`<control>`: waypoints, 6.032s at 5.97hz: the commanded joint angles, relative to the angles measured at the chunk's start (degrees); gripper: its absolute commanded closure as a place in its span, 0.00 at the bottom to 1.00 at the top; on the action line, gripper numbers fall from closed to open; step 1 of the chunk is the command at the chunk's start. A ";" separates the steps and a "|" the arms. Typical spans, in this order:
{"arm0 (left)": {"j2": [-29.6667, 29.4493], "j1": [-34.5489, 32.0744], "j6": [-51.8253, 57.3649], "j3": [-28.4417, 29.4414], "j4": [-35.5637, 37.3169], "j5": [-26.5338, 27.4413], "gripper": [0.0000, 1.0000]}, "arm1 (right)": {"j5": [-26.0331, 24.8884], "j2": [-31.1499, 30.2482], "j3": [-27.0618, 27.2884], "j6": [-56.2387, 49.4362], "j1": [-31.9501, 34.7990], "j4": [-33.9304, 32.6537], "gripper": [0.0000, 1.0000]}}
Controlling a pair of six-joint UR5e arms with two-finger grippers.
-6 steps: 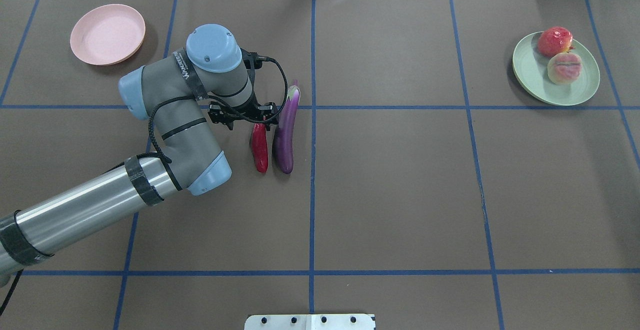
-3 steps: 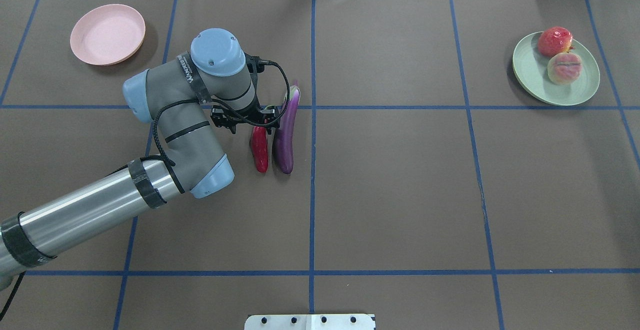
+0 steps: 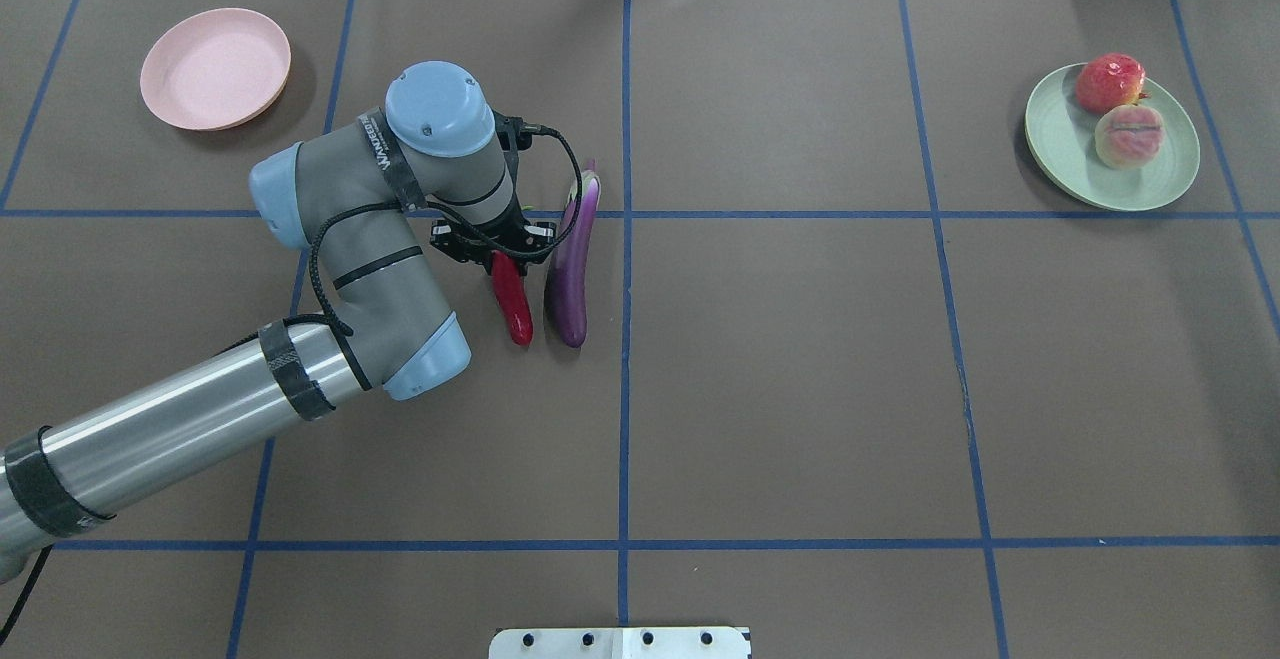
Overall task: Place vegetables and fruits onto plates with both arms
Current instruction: 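Lower and close the left gripper on the chili pepper, then carry the chili pepper to the pink plate and release it, then move the left gripper over the purple eggplant and grasp it, then carry the eggplant to the pink plate and lower it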
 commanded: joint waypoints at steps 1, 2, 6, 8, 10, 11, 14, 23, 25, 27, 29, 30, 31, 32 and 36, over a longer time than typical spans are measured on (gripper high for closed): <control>0.27 -0.41 0.24 -0.31 0.01 0.53 1.00 | 0.00 0.10 0.00 0.04 -0.09 0.00 0.00; 0.27 -2.84 1.28 -0.40 -0.08 1.58 1.00 | 0.09 0.10 0.00 0.04 0.00 0.00 0.00; 0.63 -24.27 41.26 14.83 2.03 -5.35 1.00 | 0.44 -0.17 0.26 0.13 -0.44 0.00 0.00; -1.21 -28.26 47.96 29.15 -7.13 -1.87 1.00 | 0.44 -0.17 0.26 0.13 -0.53 0.00 0.00; -3.94 -28.36 47.35 33.00 -9.39 1.33 0.01 | 0.44 -0.08 0.26 0.13 -0.53 0.00 0.00; -4.73 -28.36 44.48 30.91 -8.96 0.80 0.00 | 0.44 -0.08 0.35 0.13 -0.53 0.00 0.00; -5.18 -17.53 13.66 13.88 -0.60 -5.53 0.00 | 0.44 -0.08 0.35 0.13 -0.61 0.00 0.00; -9.48 2.67 -7.85 8.48 -0.17 0.89 0.54 | 0.44 -0.08 0.26 0.13 -0.79 -0.09 0.00; -9.66 -0.38 -6.88 7.60 0.18 -0.60 1.00 | 0.44 -0.08 0.26 0.13 -0.79 0.00 0.00; -7.57 -13.70 14.88 7.86 5.86 -9.46 1.00 | 0.35 -0.08 0.26 0.13 -0.79 0.00 0.00; -5.00 -26.97 40.37 17.11 7.31 -8.53 1.00 | 0.35 -0.08 0.26 0.13 -0.88 0.09 0.00; -5.18 -29.04 44.41 22.66 5.83 -5.39 1.00 | 0.26 0.01 0.35 0.13 -0.88 0.09 0.00; -5.35 -27.93 39.84 24.54 2.24 -1.18 1.00 | 0.26 0.10 0.35 0.13 -0.97 0.09 0.00; -5.35 -25.74 32.74 29.61 -6.75 1.13 1.00 | 0.26 0.18 0.44 0.13 -0.97 0.09 0.00; -5.36 -25.71 34.59 30.80 -8.25 5.19 0.44 | 0.26 0.62 0.53 0.21 -0.97 0.09 0.00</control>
